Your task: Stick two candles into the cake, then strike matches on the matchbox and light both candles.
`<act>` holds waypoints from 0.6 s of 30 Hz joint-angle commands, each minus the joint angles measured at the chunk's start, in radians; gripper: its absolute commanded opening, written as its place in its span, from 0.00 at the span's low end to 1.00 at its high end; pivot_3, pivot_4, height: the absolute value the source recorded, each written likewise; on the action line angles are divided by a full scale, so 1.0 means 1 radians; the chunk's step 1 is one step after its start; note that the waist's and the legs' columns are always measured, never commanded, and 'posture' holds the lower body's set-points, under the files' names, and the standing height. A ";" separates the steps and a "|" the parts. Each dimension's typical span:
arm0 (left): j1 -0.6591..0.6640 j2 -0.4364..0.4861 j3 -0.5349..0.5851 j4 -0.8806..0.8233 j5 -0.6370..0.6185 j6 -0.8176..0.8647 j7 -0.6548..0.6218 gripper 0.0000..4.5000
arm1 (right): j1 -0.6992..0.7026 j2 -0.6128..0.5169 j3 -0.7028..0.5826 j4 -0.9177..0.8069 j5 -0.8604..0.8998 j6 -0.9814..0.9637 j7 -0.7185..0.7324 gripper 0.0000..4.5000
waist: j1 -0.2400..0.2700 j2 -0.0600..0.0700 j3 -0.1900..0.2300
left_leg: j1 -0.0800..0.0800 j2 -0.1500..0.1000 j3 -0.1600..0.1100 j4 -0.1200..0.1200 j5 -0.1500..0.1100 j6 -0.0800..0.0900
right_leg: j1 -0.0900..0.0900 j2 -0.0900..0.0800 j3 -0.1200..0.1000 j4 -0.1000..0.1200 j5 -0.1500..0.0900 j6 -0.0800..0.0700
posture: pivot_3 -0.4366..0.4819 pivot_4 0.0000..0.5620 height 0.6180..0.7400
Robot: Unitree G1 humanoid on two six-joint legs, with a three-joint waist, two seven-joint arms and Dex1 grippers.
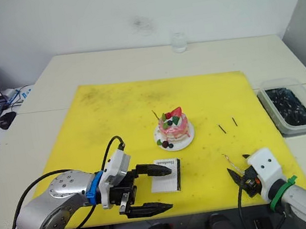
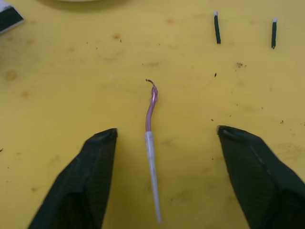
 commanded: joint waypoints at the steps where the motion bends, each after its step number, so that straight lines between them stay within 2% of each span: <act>1: -0.008 -0.008 0.001 -0.031 -0.021 -0.004 0.012 1.00 | 0.011 -0.001 0.004 -0.006 -0.023 -0.008 0.024 0.45 | 0.000 0.000 0.000 | 0.000 0.000 0.000 0.000 0.000 0.000 | 0.000 0.000 0.000 0.000 0.000 0.000 | 0.48 0.27 1.00; 6: -0.017 -0.012 -0.005 -0.025 -0.021 -0.004 0.020 1.00 | -0.006 0.010 0.000 -0.019 -0.014 0.013 0.039 0.05 | 0.000 0.000 0.000 | 0.000 0.000 0.000 0.001 0.000 0.000 | 0.001 0.000 0.000 0.000 0.000 0.000 | 0.48 0.27 1.00; 7: -0.019 -0.013 -0.006 -0.024 -0.022 -0.003 0.022 1.00 | -0.009 0.010 -0.005 -0.023 -0.011 0.018 0.041 0.01 | 0.000 0.000 0.000 | 0.000 0.000 0.000 0.001 0.000 0.000 | 0.001 0.000 0.000 0.000 0.000 0.000 | 0.48 0.27 1.00; 12: -0.023 -0.012 -0.005 -0.030 -0.030 0.004 0.017 1.00 | 0.000 -0.029 -0.126 -0.085 0.073 0.072 0.109 0.01 | 0.001 0.000 0.000 | 0.000 0.000 0.000 0.001 0.000 0.000 | 0.001 0.000 0.000 0.000 0.000 0.001 | 0.48 0.27 1.00; 18: -0.038 -0.005 -0.008 -0.049 -0.061 0.027 0.011 1.00 | 0.105 -0.179 -0.374 -0.028 0.119 0.035 0.351 0.01 | 0.002 0.000 0.000 | 0.000 -0.001 0.000 0.001 0.000 0.000 | 0.001 0.000 0.000 0.000 0.002 0.004 | 0.48 0.27 1.00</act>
